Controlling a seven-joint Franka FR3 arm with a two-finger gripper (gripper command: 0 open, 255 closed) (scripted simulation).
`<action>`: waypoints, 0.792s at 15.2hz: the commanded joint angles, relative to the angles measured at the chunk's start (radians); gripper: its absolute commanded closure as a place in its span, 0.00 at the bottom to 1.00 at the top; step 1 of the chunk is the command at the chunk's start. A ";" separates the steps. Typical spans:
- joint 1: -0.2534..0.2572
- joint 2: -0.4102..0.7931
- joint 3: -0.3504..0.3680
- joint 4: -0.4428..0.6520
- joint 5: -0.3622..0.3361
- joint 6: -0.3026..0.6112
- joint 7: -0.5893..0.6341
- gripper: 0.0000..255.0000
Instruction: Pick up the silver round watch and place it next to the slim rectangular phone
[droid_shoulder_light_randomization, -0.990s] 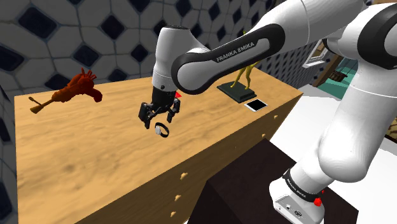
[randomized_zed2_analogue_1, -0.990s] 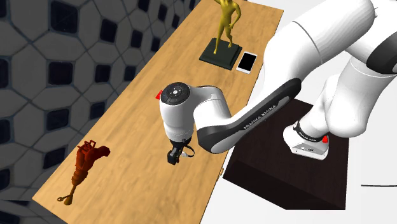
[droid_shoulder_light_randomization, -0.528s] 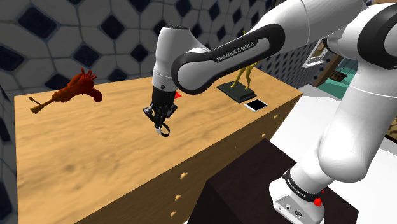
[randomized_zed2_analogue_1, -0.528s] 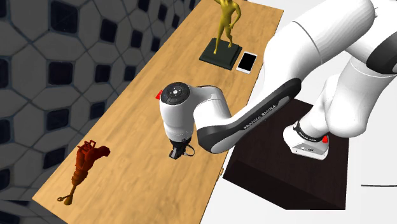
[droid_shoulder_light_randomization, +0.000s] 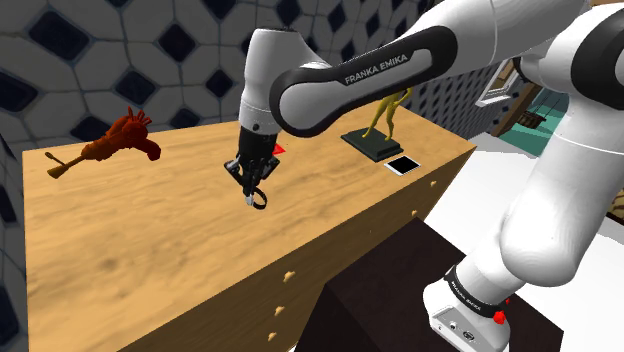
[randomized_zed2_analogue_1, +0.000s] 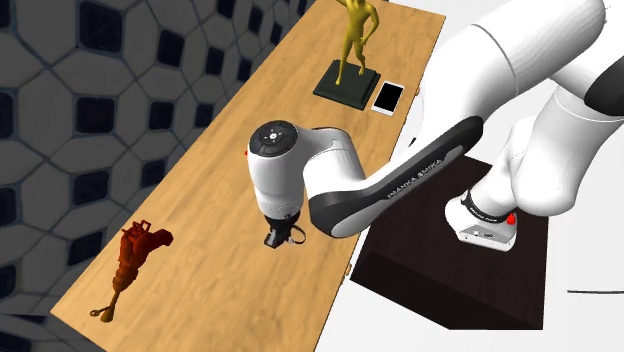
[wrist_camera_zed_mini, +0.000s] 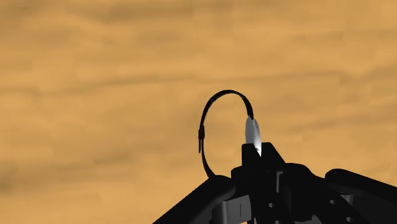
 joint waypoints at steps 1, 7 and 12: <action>-0.003 -0.017 0.003 0.009 0.010 -0.024 -0.005 1.00; -0.009 -0.053 0.007 0.051 0.030 -0.098 -0.014 1.00; -0.013 -0.078 0.009 0.092 0.043 -0.161 -0.019 1.00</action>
